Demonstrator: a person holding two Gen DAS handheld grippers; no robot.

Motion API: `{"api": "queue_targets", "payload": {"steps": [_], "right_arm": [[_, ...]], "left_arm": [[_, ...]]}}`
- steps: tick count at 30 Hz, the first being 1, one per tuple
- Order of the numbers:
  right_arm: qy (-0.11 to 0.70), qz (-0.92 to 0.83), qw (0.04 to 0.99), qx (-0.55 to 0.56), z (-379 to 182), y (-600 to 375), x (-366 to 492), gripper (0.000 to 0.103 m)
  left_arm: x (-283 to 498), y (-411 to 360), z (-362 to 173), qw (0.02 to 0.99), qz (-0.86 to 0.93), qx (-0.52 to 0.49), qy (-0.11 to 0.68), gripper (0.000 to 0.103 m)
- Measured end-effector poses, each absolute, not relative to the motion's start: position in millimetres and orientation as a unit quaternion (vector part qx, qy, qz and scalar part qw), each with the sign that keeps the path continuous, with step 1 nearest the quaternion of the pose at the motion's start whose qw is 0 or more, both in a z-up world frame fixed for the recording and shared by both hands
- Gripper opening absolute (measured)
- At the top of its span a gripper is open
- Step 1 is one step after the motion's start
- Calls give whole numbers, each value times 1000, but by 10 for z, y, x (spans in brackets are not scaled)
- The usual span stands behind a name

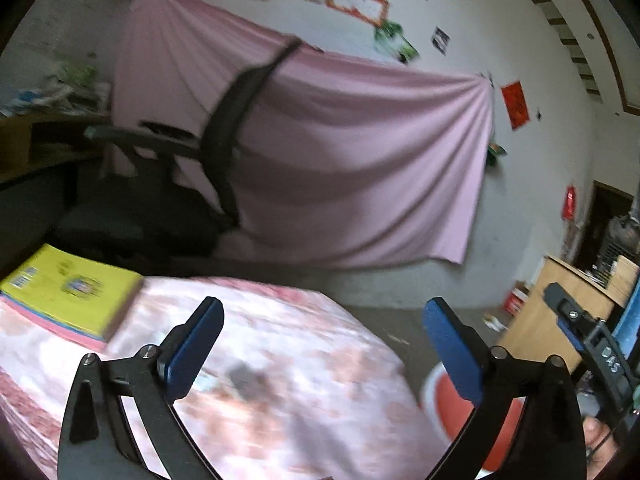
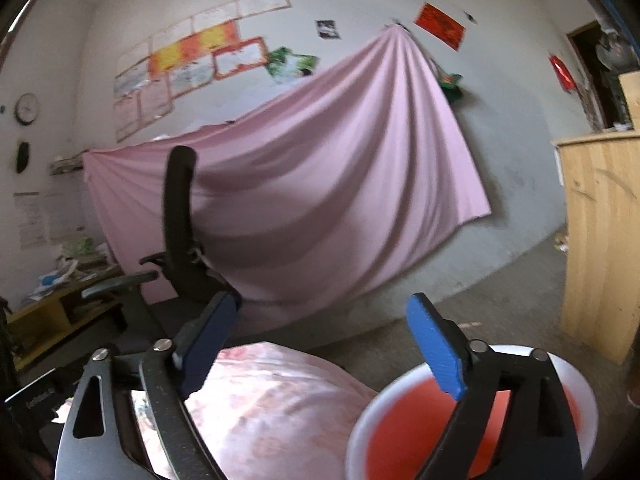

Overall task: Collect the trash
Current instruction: 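Move both tools back over the table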

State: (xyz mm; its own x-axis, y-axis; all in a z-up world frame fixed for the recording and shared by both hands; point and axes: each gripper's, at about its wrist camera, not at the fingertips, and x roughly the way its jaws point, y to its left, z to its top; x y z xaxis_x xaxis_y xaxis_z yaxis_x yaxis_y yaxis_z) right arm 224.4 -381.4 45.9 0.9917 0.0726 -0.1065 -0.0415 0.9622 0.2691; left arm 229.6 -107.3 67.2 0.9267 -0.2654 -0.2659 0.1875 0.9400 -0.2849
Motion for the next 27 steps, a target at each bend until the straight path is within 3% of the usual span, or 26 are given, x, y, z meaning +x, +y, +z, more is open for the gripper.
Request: {"api": "queue_targets", "payload": {"steps": [7, 16, 27], "right_arm": [[27, 64, 993, 99, 485, -3334, 2275, 103], [13, 106, 994, 33, 416, -2771, 2294, 103], [85, 178, 980, -11, 219, -2228, 2618, 103]], "left_arm": [[2051, -518, 649, 989, -56, -97, 93, 100], [2048, -138, 524, 994, -22, -79, 76, 100], [2149, 231, 403, 994, -6, -60, 89, 100]]}}
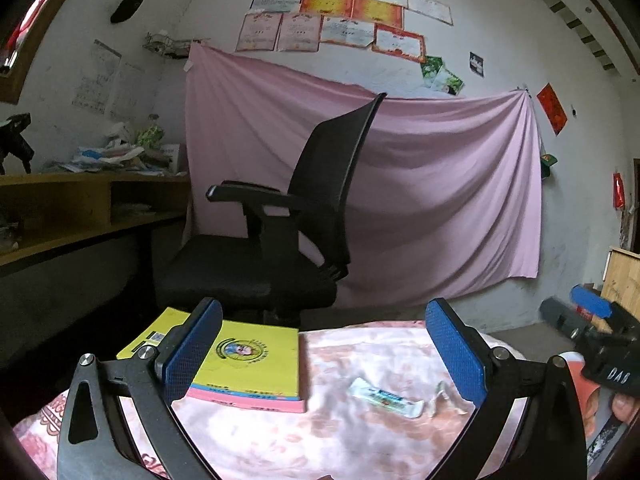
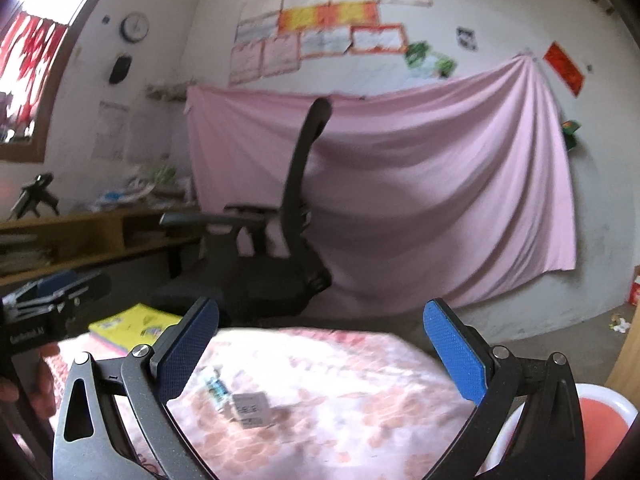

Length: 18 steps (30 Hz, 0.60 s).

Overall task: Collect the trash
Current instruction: 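Move both tools back over the table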

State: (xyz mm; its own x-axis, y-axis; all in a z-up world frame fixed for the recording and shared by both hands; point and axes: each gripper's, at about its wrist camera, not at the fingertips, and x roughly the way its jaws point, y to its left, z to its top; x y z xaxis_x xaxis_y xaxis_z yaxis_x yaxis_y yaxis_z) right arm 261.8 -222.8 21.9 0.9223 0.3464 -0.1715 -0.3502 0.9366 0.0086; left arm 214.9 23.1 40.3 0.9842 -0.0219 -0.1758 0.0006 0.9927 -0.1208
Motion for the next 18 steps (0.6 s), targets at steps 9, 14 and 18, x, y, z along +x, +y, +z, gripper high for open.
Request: {"api": "queue_targets", "payload": {"steps": [9, 14, 18], "right_arm": [[243, 244, 938, -44, -54, -1816, 3072, 95], [321, 259, 909, -50, -241, -1723, 3260, 76], [355, 270, 895, -33, -320, -1748, 3351, 53]], "left_arm": [[2388, 355, 279, 986, -13, -72, 151, 100], [2560, 353, 172, 974, -26, -81, 210, 99], [2654, 331, 98, 966, -45, -87, 241, 94]]}}
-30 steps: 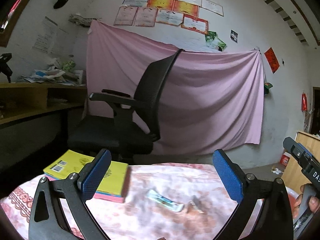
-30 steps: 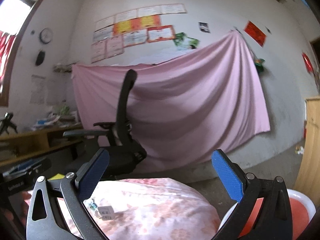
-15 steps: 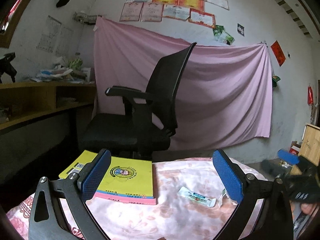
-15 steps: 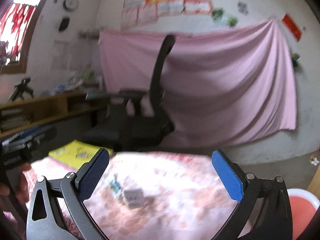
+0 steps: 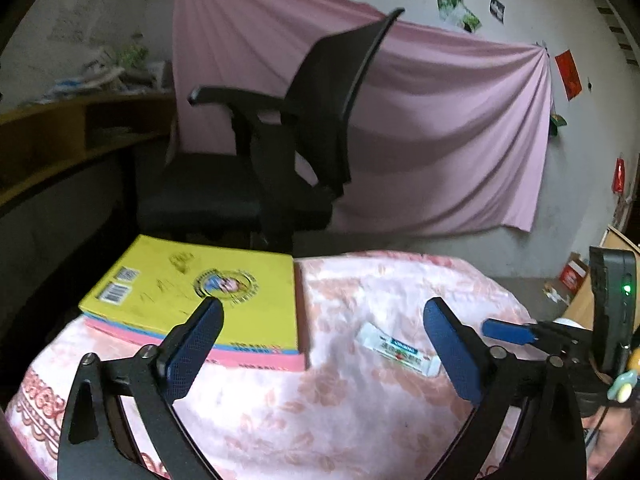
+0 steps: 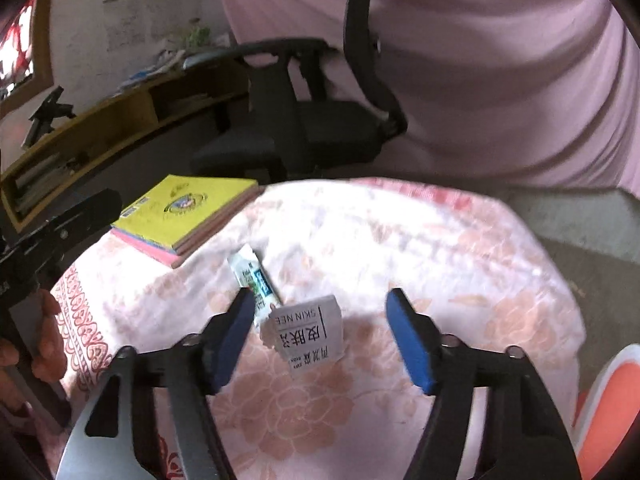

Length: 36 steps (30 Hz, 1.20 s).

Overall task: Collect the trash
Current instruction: 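Move both tools back over the table, then grasp the white cream box with the right tool while the left tool grasps the white sachet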

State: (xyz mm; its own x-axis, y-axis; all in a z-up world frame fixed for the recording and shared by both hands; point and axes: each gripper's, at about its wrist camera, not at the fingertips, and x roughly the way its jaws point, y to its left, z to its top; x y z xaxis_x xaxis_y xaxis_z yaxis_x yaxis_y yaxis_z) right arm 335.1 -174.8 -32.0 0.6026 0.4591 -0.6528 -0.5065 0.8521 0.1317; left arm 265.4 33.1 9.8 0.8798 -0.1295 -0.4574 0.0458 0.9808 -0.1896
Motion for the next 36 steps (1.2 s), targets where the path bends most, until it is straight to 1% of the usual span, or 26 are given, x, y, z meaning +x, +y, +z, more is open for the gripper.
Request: {"api": "queue_targets", "payload": {"steps": [1, 2, 4, 5, 7, 8, 10, 16, 24, 32, 33, 34, 35, 36], "right_arm": [[360, 275, 891, -28, -331, -1761, 3356, 47], [362, 278, 889, -24, -346, -1757, 3357, 44], [366, 287, 885, -18, -351, -1772, 3344, 33], [366, 290, 884, -18, -342, -1765, 3355, 31], [364, 291, 885, -17, -326, -1762, 3322, 24], [364, 290, 885, -16, -329, -1771, 3345, 23], [361, 280, 889, -11, -315, -1825, 3328, 16], [370, 252, 894, 2, -321, -2003, 3346, 15], [381, 191, 904, 10, -334, -2275, 3395, 15], [374, 170, 911, 29, -314, -2432, 3381, 16], [373, 170, 912, 28, -312, -2423, 3376, 16], [372, 169, 912, 27, -308, -2423, 3369, 16], [371, 169, 913, 27, -305, -2419, 3368, 16], [371, 168, 913, 28, -303, -2424, 3365, 16]], "left_arm": [[2677, 309, 80, 963, -52, -89, 250, 90], [2698, 287, 61, 960, -58, -91, 257, 88], [2740, 232, 26, 956, -69, -92, 269, 80], [2756, 200, 17, 954, -74, -91, 274, 79], [2783, 129, -5, 951, -82, -85, 285, 74], [2798, 87, -10, 950, -85, -81, 290, 72], [2823, 21, -26, 946, -95, -74, 301, 68], [2956, -123, -106, 929, -126, -78, 338, 68], [3243, -353, -295, 900, -125, -68, 413, 68], [3359, -514, -341, 897, -109, -42, 427, 68], [3360, -525, -348, 897, -105, -37, 428, 67], [3363, -533, -361, 898, -100, -33, 427, 57], [3357, -530, -367, 900, -89, -28, 427, 50], [3352, -513, -372, 900, -85, -30, 426, 40]]}}
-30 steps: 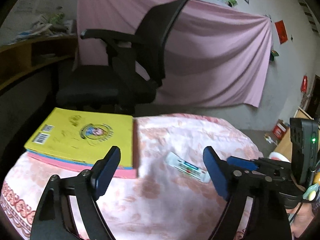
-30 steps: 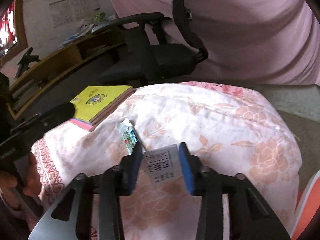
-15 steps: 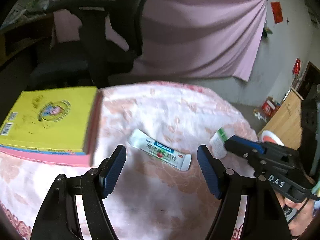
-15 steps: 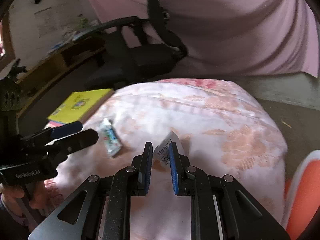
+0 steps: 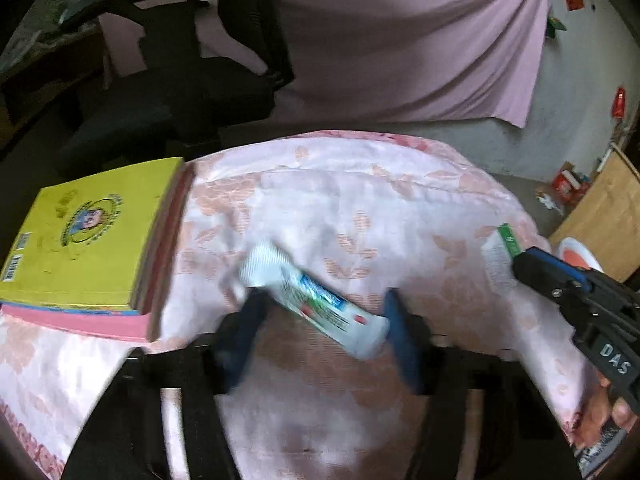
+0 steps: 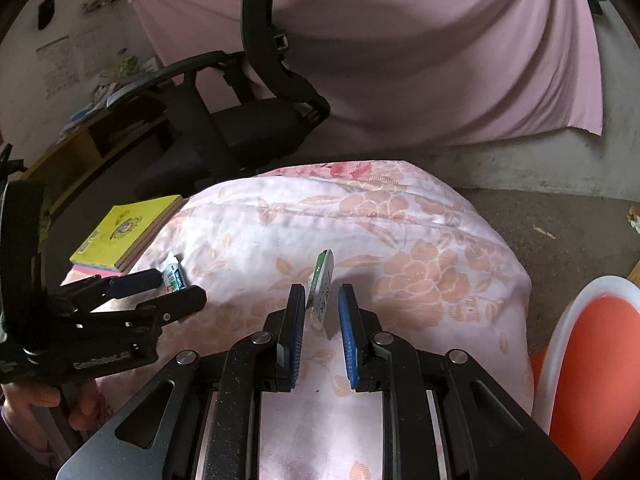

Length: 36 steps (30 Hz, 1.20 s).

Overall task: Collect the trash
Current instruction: 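Grasp the white cream box with the right tool while the left tool grasps the white sachet, then lift the cream box and sachet off the table with both tools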

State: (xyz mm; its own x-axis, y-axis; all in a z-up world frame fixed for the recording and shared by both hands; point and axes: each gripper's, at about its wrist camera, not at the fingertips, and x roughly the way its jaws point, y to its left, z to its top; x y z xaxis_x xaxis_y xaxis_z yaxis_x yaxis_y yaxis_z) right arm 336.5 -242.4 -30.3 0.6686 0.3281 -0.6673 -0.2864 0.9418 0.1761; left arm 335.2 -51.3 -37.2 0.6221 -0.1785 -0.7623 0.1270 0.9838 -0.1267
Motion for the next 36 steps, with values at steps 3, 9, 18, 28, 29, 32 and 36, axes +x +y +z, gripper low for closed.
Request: {"api": "queue_targets", "payload": {"steps": [3, 9, 18, 28, 29, 32, 36], "right_arm": [[373, 166, 912, 30, -317, -2427, 3378, 28], [391, 172, 904, 15, -374, -2353, 3432, 35], [425, 189, 885, 6, -504, -2220, 3528, 36], [424, 189, 885, 27, -514, -2244, 3558, 35], [424, 186, 886, 26, -514, -2239, 3565, 34], [425, 179, 887, 27, -521, -2238, 3593, 22], [423, 184, 886, 38, -520, -2279, 3607, 13]], "left_arm": [[3342, -422, -393, 900, -83, -49, 426, 23], [3330, -353, -399, 898, -95, -62, 426, 19], [3295, -283, -390, 897, -111, -77, 422, 19], [3226, -248, -349, 898, -119, -92, 413, 19], [3225, -245, -348, 898, -120, -92, 413, 19], [3230, -241, -349, 898, -120, -92, 413, 19], [3227, -240, -353, 898, -120, -92, 413, 19]]}}
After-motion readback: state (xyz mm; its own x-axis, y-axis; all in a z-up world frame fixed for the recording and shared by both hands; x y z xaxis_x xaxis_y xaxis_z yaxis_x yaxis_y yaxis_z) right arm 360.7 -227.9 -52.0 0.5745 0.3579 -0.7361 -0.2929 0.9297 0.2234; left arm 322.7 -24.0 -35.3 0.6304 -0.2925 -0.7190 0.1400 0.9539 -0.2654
